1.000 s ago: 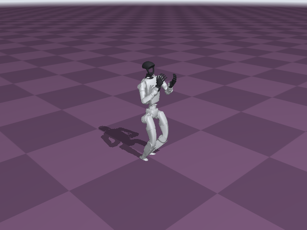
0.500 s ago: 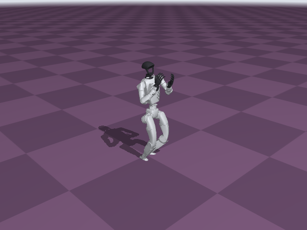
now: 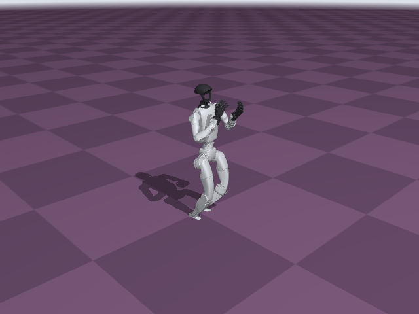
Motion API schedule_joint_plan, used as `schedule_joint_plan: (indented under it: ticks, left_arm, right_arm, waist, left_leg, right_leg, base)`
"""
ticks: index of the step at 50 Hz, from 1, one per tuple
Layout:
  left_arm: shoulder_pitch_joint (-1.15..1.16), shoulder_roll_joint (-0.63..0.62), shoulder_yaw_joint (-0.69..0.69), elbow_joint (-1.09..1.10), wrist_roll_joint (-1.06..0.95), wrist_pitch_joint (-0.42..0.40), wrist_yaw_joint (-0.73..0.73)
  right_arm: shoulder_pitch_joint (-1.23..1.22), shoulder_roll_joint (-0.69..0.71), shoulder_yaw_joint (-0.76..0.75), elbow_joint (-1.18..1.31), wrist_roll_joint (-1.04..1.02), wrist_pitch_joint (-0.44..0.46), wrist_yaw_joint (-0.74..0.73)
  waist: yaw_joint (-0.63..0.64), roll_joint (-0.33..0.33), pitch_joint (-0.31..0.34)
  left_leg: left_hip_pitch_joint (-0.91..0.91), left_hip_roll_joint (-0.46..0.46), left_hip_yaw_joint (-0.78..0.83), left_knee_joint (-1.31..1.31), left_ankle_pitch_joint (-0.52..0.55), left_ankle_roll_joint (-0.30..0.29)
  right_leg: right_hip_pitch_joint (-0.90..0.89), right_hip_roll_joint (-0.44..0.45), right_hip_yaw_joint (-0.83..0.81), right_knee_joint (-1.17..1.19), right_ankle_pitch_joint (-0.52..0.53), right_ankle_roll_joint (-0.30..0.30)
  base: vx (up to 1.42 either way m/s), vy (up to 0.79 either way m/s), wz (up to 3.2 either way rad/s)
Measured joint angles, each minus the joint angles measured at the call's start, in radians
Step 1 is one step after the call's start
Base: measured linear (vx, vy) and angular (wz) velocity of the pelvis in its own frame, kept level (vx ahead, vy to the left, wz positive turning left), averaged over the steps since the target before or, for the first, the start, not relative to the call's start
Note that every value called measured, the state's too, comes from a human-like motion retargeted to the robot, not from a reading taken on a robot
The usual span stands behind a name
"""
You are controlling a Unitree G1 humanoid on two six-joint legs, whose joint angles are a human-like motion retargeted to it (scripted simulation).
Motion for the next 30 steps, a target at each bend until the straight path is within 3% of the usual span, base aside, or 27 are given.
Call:
schedule_joint_plan:
  ticks: [19, 30]
  left_arm:
    - [0.052, 0.025, -0.004, 0.012, -0.003, -0.007, -0.003]
    - [0.075, 0.074, -0.097, 0.074, -0.062, 0.047, -0.121]
  right_arm:
    - [0.013, 0.022, 0.024, 0.025, 0.129, -0.039, 0.013]
    - [0.032, -0.015, 0.094, 0.059, 0.151, -0.013, 0.138]
  waist:
    - [0.054, -0.001, 0.005]
    - [0.059, -0.007, 0.032]
  left_leg:
    - [-0.06, 0.002, -0.055, 0.037, 0.043, 0.004]
    - [-0.083, -0.021, -0.078, 0.063, 0.03, 0.024]
  right_leg:
    - [-0.033, -0.004, -0.031, 0.032, 0.029, -0.015]
    - [-0.057, -0.01, -0.016, 0.078, 0.009, -0.036]
  base:
    - [0.0, 0.0, 0.0]
    - [0.0, 0.0, 0.0]
